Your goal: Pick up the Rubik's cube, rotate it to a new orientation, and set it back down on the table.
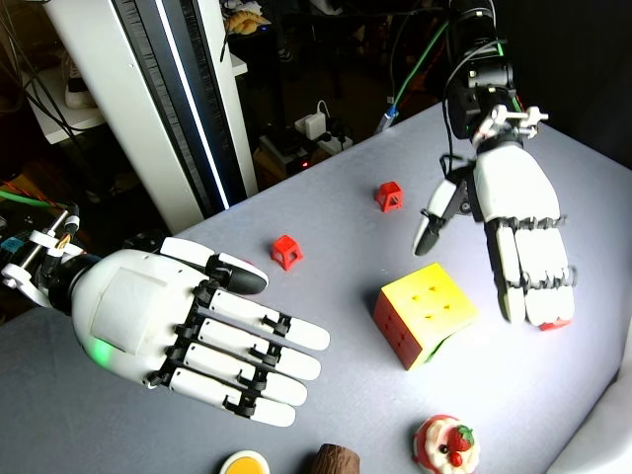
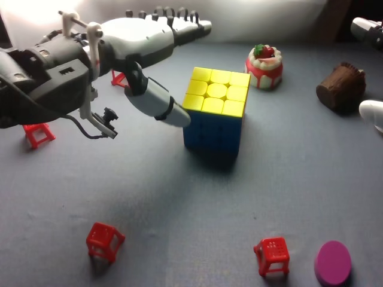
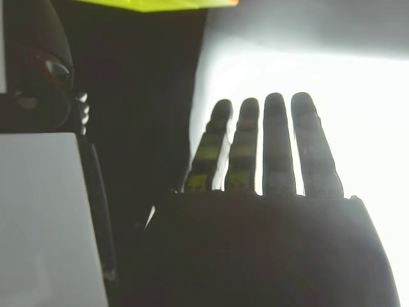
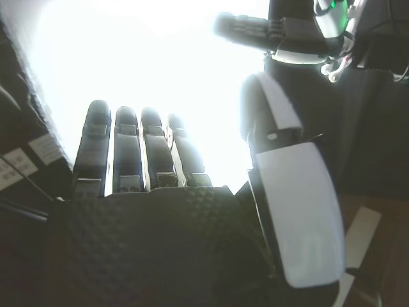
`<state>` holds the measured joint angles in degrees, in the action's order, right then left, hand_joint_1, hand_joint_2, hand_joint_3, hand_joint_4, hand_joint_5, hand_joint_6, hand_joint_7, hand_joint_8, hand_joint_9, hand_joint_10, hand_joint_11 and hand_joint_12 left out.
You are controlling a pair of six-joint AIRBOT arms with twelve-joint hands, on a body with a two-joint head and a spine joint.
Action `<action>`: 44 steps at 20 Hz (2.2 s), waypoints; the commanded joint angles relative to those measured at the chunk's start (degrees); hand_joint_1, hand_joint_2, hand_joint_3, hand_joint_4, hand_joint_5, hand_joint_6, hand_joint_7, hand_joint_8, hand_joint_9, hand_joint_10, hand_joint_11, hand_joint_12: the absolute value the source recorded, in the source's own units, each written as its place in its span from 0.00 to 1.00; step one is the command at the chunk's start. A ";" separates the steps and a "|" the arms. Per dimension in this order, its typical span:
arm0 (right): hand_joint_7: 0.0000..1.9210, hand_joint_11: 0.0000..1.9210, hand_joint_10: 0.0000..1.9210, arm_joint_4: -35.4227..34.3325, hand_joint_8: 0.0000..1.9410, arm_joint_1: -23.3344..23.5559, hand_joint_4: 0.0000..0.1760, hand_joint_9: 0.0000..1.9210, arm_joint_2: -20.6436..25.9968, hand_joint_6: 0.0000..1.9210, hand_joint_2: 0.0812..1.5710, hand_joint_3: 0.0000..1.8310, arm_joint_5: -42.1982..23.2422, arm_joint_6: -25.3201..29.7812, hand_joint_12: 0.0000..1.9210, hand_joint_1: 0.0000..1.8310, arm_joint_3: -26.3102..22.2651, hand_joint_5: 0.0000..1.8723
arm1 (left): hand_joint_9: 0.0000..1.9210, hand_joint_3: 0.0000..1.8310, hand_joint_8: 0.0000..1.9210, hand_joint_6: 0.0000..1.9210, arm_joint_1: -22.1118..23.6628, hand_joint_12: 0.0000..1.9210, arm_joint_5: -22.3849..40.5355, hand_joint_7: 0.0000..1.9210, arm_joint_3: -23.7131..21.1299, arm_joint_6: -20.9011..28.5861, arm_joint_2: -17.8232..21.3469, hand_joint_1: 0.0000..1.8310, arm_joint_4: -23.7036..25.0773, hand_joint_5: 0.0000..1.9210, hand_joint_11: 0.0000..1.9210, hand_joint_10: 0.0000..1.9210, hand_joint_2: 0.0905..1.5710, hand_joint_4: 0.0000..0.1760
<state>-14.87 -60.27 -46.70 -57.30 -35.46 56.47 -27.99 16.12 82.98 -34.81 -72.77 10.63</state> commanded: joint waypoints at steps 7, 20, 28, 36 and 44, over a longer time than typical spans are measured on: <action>0.00 0.00 0.00 -0.16 0.00 0.28 0.00 0.00 -1.12 0.00 0.81 0.00 -5.84 0.36 0.05 0.35 0.66 0.00 | 0.00 0.00 0.00 0.00 1.45 0.15 1.32 0.00 1.34 1.27 -1.62 0.43 1.44 0.00 0.00 0.00 0.49 0.27; 0.00 0.01 0.00 0.46 0.00 0.17 0.00 0.00 -1.63 0.00 0.80 0.00 -5.06 0.36 0.00 0.34 1.18 0.00 | 0.00 0.00 0.00 0.00 1.84 0.26 -1.01 0.00 3.68 1.36 -5.11 0.47 2.46 0.00 0.00 0.00 0.48 0.00; 0.00 0.00 0.00 0.46 0.00 0.06 0.00 0.00 -1.83 0.00 0.79 0.00 -5.06 0.36 0.00 0.33 1.22 0.00 | 0.01 0.00 0.00 0.00 2.19 0.44 -2.33 0.00 4.34 1.35 -6.01 0.54 3.56 0.02 0.00 0.00 0.54 0.00; 0.00 0.01 0.00 0.46 0.00 0.01 0.00 0.00 -1.97 0.00 0.79 0.00 -5.06 0.36 0.01 0.33 1.30 0.00 | 0.19 0.00 0.18 0.10 3.09 0.92 -3.75 0.33 5.03 1.34 -6.93 0.49 5.99 0.33 0.06 0.56 0.65 0.00; 0.00 0.00 0.00 0.45 0.00 -0.02 0.00 0.00 -1.96 0.00 0.79 0.00 -5.27 0.36 0.47 0.32 1.32 0.00 | 0.56 0.00 1.00 0.70 3.16 1.00 -1.69 0.52 5.46 3.09 -6.42 0.60 6.01 0.42 0.62 1.00 0.75 0.00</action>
<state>-14.11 -60.47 -48.73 -55.42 -35.46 57.41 -25.69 7.27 88.20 -32.27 -79.42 17.12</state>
